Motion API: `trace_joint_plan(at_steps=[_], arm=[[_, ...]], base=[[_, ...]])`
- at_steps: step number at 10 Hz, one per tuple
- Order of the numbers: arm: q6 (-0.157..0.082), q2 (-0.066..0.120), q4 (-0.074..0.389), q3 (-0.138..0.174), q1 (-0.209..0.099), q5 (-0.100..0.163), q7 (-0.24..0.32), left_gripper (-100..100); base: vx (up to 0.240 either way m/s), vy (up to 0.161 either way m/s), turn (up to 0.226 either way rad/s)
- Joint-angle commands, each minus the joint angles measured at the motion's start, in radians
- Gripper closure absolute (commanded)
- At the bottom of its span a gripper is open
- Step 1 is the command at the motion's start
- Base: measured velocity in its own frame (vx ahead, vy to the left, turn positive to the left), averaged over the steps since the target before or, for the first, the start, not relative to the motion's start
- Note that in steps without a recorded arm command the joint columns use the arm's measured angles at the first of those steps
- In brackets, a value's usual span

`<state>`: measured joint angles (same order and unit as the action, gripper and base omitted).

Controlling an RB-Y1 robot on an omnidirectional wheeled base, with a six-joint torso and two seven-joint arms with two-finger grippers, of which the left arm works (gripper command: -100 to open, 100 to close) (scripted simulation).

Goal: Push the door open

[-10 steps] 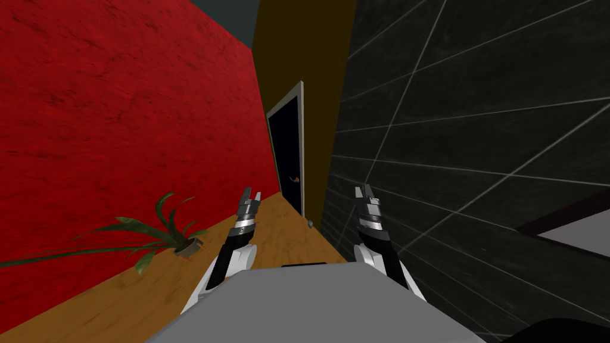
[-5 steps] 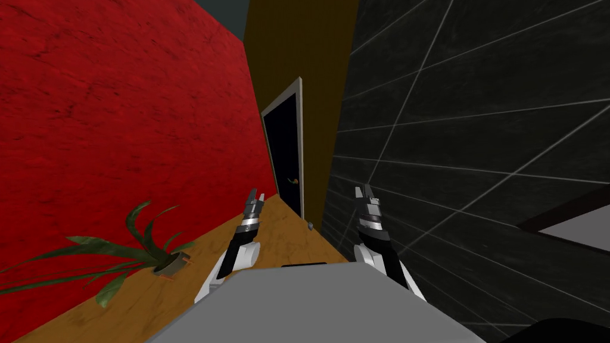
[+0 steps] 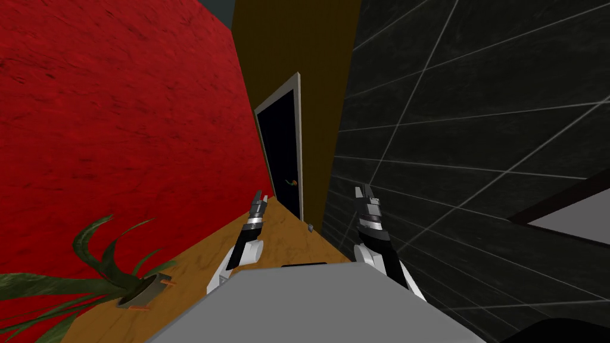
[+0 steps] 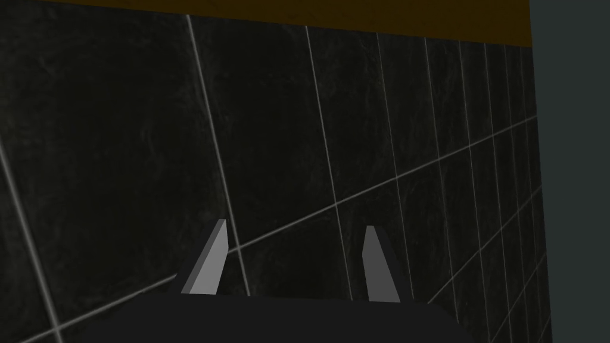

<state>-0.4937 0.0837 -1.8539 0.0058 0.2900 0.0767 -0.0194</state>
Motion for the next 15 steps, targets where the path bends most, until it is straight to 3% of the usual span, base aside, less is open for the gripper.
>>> trace_joint_plan(at_steps=[1,15], arm=[[-0.005,0.001,0.041,-0.004,-0.017,-0.003,-0.004,-100],[-0.044,-0.001,0.449,-0.026,-0.205,-0.025,-0.036,-100]], base=[[0.067,0.116,-0.161],[0.060,0.127,-0.156]])
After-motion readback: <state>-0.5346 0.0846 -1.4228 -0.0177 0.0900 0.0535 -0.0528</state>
